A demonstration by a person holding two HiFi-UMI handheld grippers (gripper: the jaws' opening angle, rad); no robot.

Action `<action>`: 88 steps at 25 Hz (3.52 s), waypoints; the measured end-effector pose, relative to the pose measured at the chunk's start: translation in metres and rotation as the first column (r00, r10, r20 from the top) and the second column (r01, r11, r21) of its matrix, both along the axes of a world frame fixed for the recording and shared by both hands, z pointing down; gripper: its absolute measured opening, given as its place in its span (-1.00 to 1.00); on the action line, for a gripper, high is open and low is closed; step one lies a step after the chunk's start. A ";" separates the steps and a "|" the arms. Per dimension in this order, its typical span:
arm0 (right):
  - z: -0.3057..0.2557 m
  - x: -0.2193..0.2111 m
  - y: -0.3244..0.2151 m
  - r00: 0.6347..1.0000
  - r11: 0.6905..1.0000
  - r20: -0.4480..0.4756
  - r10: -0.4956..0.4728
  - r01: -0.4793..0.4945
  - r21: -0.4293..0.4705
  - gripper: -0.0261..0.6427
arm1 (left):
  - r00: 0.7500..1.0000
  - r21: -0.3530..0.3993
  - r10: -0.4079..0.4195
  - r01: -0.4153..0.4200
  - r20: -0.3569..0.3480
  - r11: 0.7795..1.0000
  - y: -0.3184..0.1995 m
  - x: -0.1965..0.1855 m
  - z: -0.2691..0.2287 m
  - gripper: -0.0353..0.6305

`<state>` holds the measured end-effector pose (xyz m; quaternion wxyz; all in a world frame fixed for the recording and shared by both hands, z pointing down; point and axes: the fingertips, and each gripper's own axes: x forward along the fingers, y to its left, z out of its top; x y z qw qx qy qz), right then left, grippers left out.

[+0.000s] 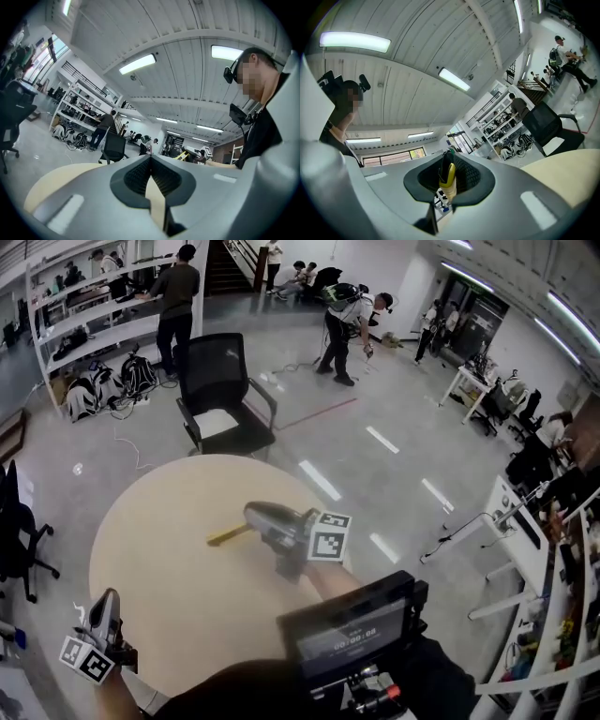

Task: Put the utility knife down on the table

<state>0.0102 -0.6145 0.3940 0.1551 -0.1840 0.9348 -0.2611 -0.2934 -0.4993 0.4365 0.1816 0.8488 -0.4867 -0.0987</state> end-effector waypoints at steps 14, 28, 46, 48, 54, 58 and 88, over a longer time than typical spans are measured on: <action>0.099 -0.055 -0.183 0.997 0.998 -0.075 -0.019 0.014 -0.059 -0.75 | 0.999 -0.026 -0.043 0.043 0.002 0.999 -0.171 -0.048 0.078 -0.89; 0.262 -0.130 -0.353 0.983 0.984 -0.157 -0.095 0.069 -0.164 -0.75 | 0.998 -0.101 -0.054 0.057 0.033 0.993 -0.271 -0.054 0.209 -0.89; 0.396 -0.159 -0.384 0.769 0.990 -0.623 -0.139 0.099 -0.099 0.09 | 0.999 -0.125 0.004 0.001 0.040 0.992 -0.281 -0.041 0.262 -0.89; 0.390 -0.156 -0.387 0.770 0.994 -0.628 -0.113 0.088 -0.070 0.27 | 0.999 -0.127 0.009 -0.004 0.038 0.992 -0.282 -0.040 0.263 -0.89; 0.331 -0.114 -0.373 0.876 0.999 -0.480 0.052 -0.046 0.024 0.33 | 0.998 -0.123 0.004 0.004 0.063 0.992 -0.273 -0.041 0.256 -0.89; 0.284 -0.076 -0.328 0.919 0.997 -0.387 0.076 -0.061 0.051 0.14 | 0.999 -0.114 -0.001 0.008 0.054 0.993 -0.264 -0.045 0.238 -0.89; 0.006 -0.054 0.035 0.969 0.992 -0.228 0.092 -0.068 0.109 -0.88 | 0.997 0.106 0.045 -0.051 0.055 0.993 -0.009 -0.082 -0.020 -0.89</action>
